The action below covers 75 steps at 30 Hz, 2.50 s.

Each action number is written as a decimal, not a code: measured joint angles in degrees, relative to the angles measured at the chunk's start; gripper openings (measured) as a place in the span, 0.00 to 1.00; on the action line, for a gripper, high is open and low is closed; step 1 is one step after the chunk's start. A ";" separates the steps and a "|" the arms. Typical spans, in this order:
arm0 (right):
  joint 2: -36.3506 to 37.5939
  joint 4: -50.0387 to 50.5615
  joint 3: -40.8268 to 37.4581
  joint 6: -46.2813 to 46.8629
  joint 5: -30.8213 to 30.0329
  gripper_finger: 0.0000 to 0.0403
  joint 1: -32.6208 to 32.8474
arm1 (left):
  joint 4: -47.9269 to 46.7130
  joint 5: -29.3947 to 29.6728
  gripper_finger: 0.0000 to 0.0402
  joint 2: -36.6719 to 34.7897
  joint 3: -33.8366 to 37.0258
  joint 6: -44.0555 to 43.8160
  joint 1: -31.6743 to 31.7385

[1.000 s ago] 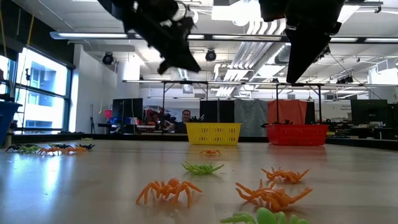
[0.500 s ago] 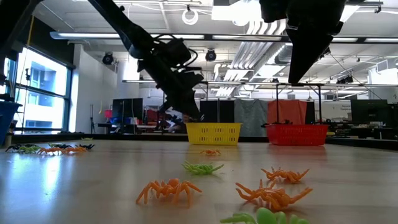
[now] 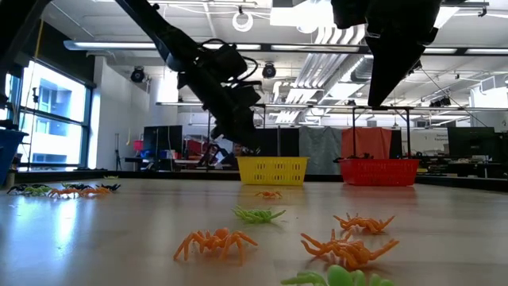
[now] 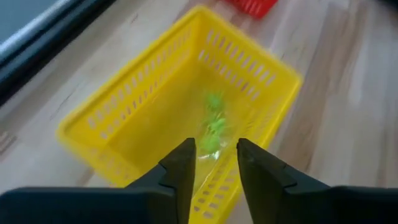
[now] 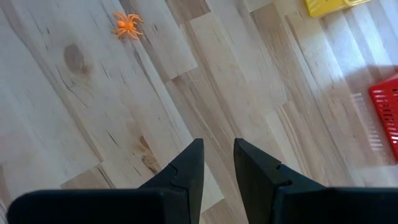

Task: Sort Halloween decoration
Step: Put the green spider toy into the yellow bin

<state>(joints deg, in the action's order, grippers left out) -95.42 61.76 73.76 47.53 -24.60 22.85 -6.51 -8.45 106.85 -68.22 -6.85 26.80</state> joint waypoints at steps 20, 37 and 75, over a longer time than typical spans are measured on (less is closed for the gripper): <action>-0.04 -0.16 0.02 0.01 1.04 0.21 0.43 | -67.23 23.74 0.28 -18.45 -15.22 7.91 5.62; -0.04 -0.48 0.02 -1.44 -1.90 0.21 -0.56 | -52.88 15.54 0.28 -23.83 8.29 10.79 27.28; -0.04 -1.06 0.02 -14.18 -1.99 0.21 -5.25 | -42.93 25.59 0.27 -4.39 3.88 -12.33 33.95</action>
<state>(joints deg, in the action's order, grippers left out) -95.46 60.70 73.78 33.35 -26.59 17.61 -49.44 17.15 102.45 -64.34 -19.18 60.75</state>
